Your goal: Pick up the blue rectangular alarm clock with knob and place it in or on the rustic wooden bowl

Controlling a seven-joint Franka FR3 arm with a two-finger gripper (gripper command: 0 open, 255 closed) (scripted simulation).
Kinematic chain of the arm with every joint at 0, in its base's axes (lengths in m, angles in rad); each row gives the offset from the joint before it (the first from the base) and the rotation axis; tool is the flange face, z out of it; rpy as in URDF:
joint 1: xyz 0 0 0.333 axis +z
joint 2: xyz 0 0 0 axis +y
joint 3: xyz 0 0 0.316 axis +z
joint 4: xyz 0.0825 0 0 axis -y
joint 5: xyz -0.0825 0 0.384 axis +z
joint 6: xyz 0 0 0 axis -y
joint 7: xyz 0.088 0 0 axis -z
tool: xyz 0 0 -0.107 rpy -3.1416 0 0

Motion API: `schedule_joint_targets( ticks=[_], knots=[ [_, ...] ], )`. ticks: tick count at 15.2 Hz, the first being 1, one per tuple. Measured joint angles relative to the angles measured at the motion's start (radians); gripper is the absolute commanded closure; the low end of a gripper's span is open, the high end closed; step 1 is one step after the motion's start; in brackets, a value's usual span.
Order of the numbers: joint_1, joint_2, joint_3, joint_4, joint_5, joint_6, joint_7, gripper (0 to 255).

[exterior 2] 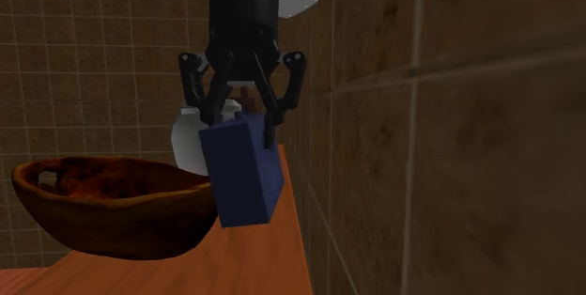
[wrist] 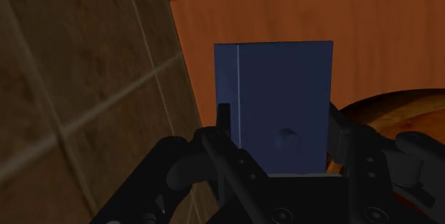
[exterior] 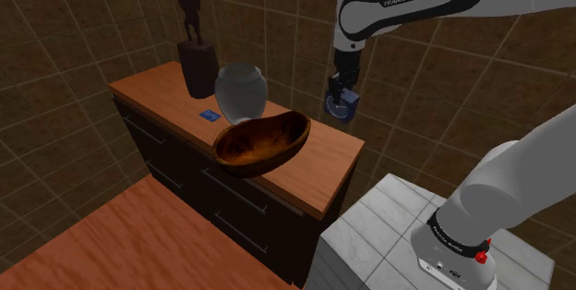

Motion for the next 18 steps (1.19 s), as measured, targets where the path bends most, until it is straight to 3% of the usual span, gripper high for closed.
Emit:
schedule_joint_targets(
  ticks=[3,6,11,15,18],
  knots=[
    [-0.016,0.021,-0.022,0.056,-0.004,-0.046,-0.004,255],
    [-0.006,-0.003,0.001,0.079,0.038,-0.107,-0.012,255],
    [-0.017,-0.018,0.011,0.133,0.006,-0.190,-0.012,255],
    [-0.021,-0.020,0.015,0.182,0.005,-0.207,-0.008,255],
    [0.000,0.007,0.056,0.241,0.008,-0.136,0.064,255]
  ],
)
